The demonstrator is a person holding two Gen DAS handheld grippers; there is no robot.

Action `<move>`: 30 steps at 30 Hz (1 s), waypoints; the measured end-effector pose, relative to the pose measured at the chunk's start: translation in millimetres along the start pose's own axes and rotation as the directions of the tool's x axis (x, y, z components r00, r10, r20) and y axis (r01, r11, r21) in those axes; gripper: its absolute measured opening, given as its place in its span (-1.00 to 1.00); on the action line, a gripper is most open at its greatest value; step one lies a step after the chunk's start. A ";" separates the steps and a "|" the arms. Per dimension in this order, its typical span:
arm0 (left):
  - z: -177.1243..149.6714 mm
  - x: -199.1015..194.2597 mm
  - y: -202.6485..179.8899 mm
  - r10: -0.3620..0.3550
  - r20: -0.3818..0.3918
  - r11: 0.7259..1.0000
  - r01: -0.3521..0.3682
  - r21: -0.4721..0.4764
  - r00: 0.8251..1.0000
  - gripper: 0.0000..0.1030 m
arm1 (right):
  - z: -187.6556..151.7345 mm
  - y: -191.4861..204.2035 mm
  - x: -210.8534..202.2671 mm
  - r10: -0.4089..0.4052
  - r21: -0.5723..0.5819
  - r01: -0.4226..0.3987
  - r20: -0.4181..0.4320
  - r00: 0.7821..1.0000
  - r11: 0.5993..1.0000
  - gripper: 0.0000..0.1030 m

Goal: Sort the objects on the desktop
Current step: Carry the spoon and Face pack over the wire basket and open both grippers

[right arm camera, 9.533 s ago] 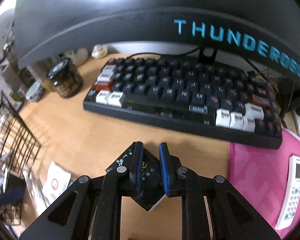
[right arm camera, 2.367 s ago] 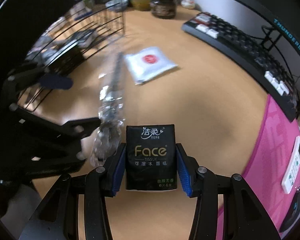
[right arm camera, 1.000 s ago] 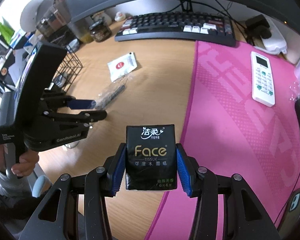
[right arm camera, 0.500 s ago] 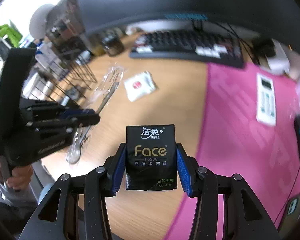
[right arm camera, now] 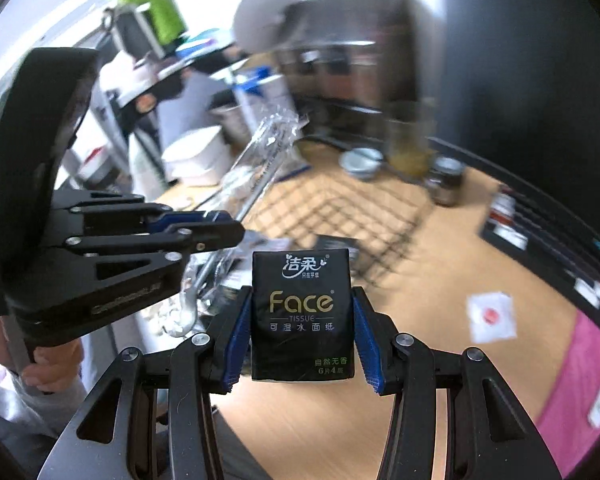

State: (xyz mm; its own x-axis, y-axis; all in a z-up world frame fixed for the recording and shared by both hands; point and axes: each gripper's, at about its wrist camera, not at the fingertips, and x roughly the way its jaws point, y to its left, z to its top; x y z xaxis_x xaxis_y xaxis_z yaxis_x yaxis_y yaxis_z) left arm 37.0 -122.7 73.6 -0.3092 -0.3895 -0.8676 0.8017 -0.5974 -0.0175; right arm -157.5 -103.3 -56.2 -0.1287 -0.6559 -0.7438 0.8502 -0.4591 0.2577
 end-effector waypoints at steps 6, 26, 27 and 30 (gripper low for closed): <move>-15.2 25.8 32.1 -0.003 -0.037 0.998 0.001 -0.056 0.999 -0.83 | -3.8 15.3 42.1 -0.009 -0.020 0.008 -0.074 0.997 1.000 -0.07; -32.1 -5.0 47.8 0.000 0.080 0.996 0.007 -0.085 0.997 0.42 | -8.9 20.1 22.1 -0.061 0.054 0.061 -0.004 0.998 0.997 0.16; -33.7 -6.7 47.6 0.000 0.083 0.996 0.007 -0.085 0.997 0.42 | -10.0 22.0 19.0 -0.064 0.054 0.064 0.002 0.998 0.996 0.18; -43.9 -18.0 46.0 0.014 0.107 0.997 -0.005 -0.083 0.994 0.44 | -17.6 29.5 4.6 -0.096 0.054 0.094 0.033 0.995 0.994 0.20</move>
State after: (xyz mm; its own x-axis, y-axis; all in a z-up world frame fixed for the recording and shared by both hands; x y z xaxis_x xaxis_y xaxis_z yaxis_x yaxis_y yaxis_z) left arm 101.9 -112.3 66.6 -0.3511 -0.4701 -0.8098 0.8428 -0.5354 -0.0546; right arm -124.0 -109.3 -62.9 -0.2265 -0.6286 -0.7440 0.8053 -0.5505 0.2200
